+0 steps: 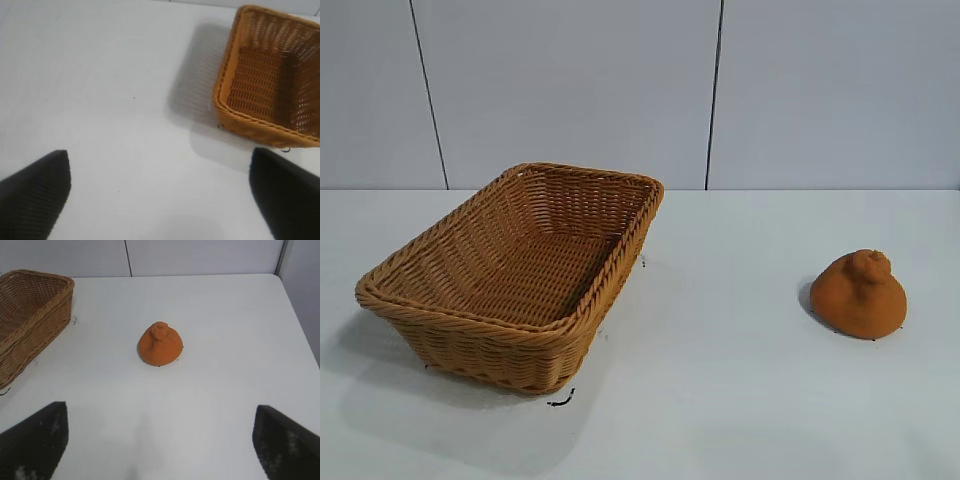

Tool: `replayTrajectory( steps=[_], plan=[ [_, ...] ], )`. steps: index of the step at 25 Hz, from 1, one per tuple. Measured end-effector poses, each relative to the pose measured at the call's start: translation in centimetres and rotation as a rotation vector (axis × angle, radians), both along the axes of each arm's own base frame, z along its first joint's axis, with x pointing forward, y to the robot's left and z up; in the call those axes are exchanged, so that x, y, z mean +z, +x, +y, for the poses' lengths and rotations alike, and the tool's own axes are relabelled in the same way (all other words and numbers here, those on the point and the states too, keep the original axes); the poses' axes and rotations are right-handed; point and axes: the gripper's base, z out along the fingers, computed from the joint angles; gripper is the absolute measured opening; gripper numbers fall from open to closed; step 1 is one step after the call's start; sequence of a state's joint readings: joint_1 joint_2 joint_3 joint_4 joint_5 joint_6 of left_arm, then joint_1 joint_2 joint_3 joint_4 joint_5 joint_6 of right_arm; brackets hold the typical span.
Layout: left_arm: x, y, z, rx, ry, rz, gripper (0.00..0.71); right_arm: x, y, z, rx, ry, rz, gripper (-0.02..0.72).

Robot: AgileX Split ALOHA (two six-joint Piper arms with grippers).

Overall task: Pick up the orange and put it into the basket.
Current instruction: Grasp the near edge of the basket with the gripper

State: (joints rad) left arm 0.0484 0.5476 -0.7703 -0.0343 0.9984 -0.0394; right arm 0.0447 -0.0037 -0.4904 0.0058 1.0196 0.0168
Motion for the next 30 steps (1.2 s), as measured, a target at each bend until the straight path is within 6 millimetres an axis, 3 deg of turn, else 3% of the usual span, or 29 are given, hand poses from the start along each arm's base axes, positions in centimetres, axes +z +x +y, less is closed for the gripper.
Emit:
replayTrajectory(
  steps=[8, 15, 22, 30],
  plan=[
    [1.1, 8.3, 0.3, -0.018, 0.004, 0.117, 0.697, 0.0, 0.0, 0.0, -0.003, -0.005, 0.000, 0.694],
    [1.3, 14.0, -0.8, -0.099, -0.056, 0.168, 0.697, 0.0, 0.0, 0.0, 0.000, 0.000, 0.000, 0.694],
    [-0.6, 15.7, -6.0, -0.280, -0.068, 0.263, 0.697, 0.0, 0.0, 0.0, -0.005, -0.002, 0.000, 0.694],
    [-2.8, 15.6, -11.4, -0.229, -0.204, 0.398, 0.697, 0.0, 0.0, 0.0, -0.005, -0.002, -0.001, 0.694]
  ],
)
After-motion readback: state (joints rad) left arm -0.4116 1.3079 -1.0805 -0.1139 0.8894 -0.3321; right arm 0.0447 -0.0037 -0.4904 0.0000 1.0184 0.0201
